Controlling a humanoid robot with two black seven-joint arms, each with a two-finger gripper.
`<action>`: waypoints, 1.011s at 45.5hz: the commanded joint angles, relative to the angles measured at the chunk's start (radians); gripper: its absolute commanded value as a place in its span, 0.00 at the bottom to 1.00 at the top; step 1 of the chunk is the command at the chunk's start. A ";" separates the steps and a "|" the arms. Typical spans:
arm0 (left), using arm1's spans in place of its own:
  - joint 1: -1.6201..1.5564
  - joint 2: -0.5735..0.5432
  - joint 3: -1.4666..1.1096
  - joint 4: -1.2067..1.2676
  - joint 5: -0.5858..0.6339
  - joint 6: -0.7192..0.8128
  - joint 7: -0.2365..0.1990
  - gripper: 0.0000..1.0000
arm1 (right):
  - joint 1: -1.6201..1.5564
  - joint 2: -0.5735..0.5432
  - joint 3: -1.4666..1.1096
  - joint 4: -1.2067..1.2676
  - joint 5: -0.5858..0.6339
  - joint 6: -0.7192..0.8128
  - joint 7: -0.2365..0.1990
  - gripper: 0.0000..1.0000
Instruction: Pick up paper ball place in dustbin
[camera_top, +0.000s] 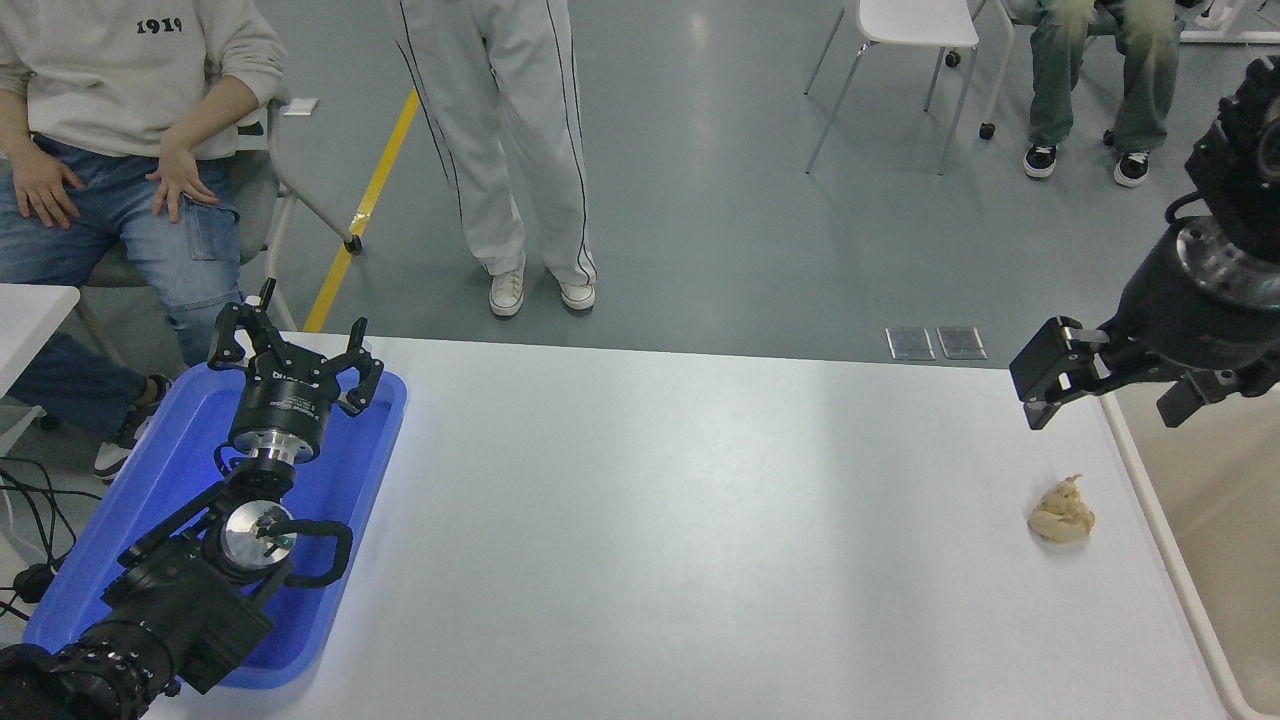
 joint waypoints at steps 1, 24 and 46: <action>0.000 0.000 0.001 0.000 0.000 -0.001 0.001 1.00 | 0.003 0.000 0.001 0.000 0.000 0.000 0.000 1.00; 0.000 0.000 0.000 0.000 -0.001 -0.001 0.001 1.00 | 0.015 0.009 0.006 0.000 0.000 0.000 0.000 1.00; 0.000 0.002 0.000 -0.002 -0.001 -0.003 0.001 1.00 | 0.013 0.002 0.007 -0.001 0.000 0.000 0.000 1.00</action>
